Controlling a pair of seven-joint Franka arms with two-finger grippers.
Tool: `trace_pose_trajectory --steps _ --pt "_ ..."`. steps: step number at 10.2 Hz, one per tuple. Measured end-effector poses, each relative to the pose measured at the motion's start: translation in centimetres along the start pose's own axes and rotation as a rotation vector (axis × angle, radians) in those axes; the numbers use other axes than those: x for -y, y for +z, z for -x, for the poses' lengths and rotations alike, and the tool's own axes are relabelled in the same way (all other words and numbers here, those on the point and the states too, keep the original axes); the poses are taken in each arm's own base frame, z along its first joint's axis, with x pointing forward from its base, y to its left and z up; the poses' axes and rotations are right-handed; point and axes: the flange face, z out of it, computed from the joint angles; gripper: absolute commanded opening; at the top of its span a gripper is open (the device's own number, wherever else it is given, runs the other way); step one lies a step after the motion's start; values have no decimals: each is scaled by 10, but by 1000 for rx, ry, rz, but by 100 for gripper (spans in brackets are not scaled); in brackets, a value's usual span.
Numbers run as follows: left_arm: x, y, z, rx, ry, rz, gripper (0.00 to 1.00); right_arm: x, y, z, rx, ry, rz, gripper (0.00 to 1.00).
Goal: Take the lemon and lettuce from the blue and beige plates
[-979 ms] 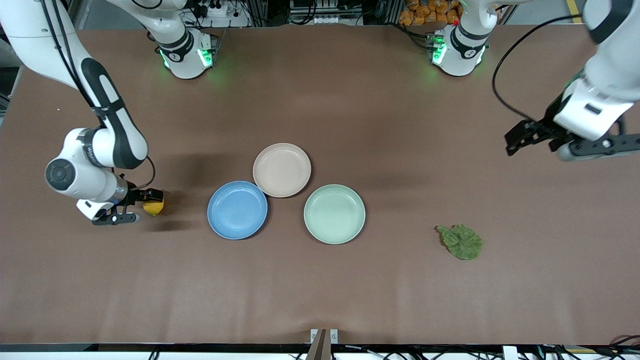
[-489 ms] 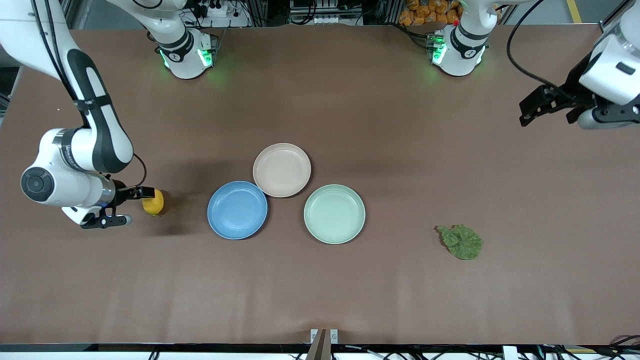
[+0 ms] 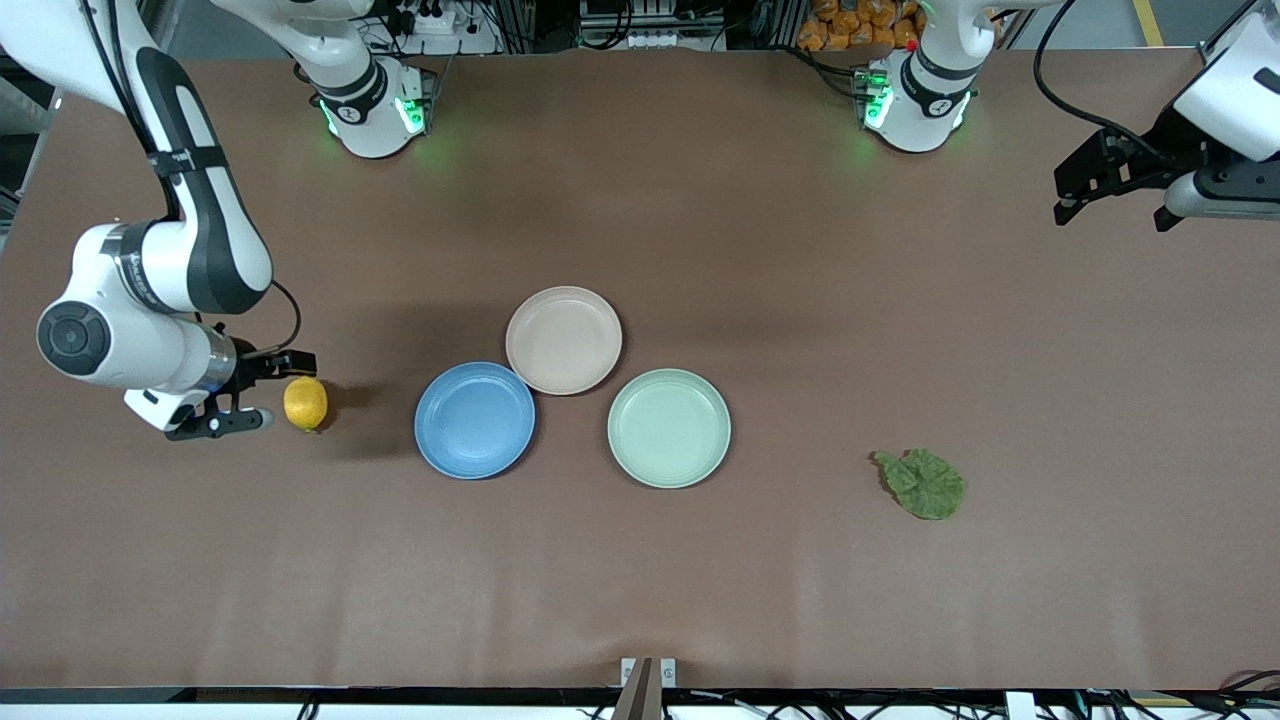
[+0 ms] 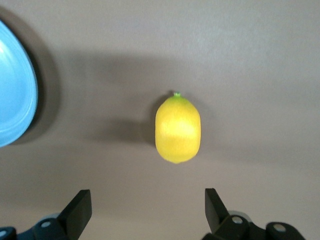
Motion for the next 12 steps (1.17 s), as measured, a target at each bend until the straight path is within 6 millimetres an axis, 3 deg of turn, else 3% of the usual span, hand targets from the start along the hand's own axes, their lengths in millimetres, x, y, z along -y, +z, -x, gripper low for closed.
trace_pose_trajectory --steps 4,7,9,12 --pt "2 -5 4 -5 -8 27 100 7 -23 30 -26 -3 12 100" --pt "8 -5 3 -4 -19 35 100 16 -51 38 -74 -17 26 100" --pt "8 -5 3 -3 -19 36 100 32 -71 43 -111 -43 38 100" --pt "8 -5 3 -3 -20 36 100 35 -87 50 -135 -45 45 100"
